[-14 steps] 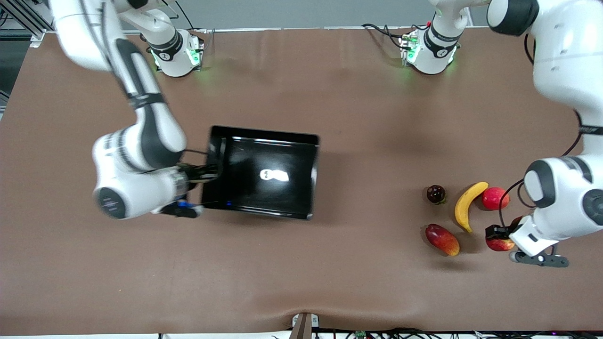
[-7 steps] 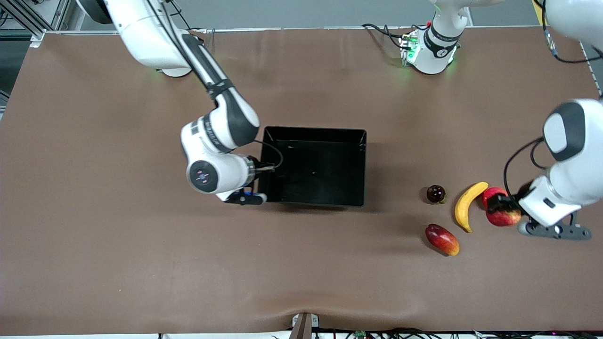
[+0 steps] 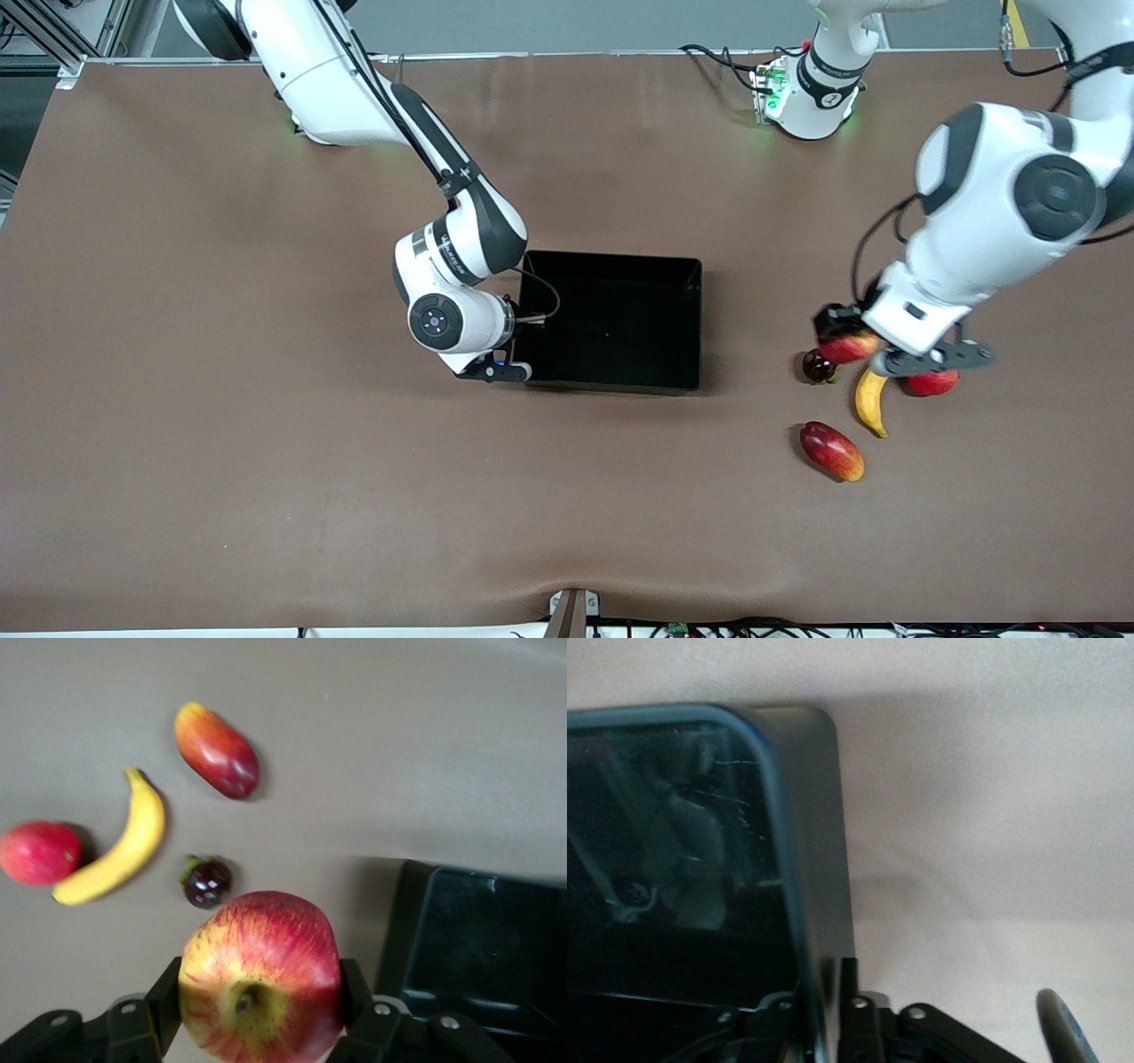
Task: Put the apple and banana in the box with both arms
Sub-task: 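Carry the apple over the box while the right gripper releases and withdraws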
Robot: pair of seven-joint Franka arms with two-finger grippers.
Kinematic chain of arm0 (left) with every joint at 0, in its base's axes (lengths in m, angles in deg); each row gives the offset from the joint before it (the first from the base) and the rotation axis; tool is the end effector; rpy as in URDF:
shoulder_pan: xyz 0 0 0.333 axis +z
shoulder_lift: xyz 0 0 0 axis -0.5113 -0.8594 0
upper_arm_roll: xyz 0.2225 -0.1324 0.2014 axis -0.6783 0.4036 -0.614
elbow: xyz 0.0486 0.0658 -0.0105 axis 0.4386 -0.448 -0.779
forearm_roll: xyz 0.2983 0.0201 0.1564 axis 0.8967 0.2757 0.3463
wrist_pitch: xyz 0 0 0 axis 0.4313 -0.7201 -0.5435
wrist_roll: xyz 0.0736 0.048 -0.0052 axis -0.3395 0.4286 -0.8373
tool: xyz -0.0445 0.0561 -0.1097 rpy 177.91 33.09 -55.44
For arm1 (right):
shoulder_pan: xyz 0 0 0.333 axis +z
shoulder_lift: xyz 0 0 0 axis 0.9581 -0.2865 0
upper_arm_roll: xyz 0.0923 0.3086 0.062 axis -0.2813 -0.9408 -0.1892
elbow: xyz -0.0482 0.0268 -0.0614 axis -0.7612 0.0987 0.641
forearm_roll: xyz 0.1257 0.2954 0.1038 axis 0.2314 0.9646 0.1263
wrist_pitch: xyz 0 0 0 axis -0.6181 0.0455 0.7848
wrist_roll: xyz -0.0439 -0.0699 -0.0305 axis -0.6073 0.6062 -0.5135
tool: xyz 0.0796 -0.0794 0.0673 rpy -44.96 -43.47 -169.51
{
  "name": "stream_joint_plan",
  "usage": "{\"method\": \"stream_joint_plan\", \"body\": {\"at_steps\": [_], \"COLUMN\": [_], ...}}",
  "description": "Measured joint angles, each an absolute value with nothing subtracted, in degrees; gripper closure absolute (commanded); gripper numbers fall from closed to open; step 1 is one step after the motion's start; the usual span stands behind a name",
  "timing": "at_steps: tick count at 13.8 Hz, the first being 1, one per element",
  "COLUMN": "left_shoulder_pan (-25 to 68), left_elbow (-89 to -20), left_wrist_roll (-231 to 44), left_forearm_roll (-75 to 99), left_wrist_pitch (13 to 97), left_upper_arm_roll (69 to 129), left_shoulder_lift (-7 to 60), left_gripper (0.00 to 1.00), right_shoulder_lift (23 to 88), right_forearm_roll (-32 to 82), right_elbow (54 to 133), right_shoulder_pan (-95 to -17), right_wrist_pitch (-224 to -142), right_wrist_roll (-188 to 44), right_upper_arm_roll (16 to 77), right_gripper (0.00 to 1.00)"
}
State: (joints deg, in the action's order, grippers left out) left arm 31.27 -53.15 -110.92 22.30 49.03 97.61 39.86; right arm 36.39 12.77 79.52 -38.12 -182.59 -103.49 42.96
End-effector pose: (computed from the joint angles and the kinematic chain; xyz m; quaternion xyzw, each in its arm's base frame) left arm 0.5544 -0.1471 0.4747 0.9977 0.0653 0.0013 0.0196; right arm 0.5295 0.3905 0.2457 -0.9787 0.0498 0.1737 0.0979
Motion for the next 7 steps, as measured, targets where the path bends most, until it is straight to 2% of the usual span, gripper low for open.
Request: {"method": "stream_joint_plan", "body": {"at_steps": [4, 7], "left_shoulder_pan": [30.7, 25.8], "left_elbow": [-55.7, -56.4], "left_wrist_roll": [-122.7, -131.3], "left_forearm_roll": [22.3, 22.3], "left_wrist_pitch": [49.1, 49.5], "left_upper_arm_roll": [102.5, 103.4], "left_shoulder_lift": [39.9, 38.4], "left_gripper": [1.0, 1.0], "right_shoulder_lift": [37.1, 39.8], "right_forearm_roll": [12.8, 12.8], "right_elbow": [78.3, 73.3], "right_shoulder_pan": [-38.4, -41.4], "right_wrist_pitch": [-179.4, -167.0], "right_wrist_roll": [-105.6, -105.8], "right_upper_arm_roll": [44.0, 46.4], "right_gripper": [0.0, 0.0]}}
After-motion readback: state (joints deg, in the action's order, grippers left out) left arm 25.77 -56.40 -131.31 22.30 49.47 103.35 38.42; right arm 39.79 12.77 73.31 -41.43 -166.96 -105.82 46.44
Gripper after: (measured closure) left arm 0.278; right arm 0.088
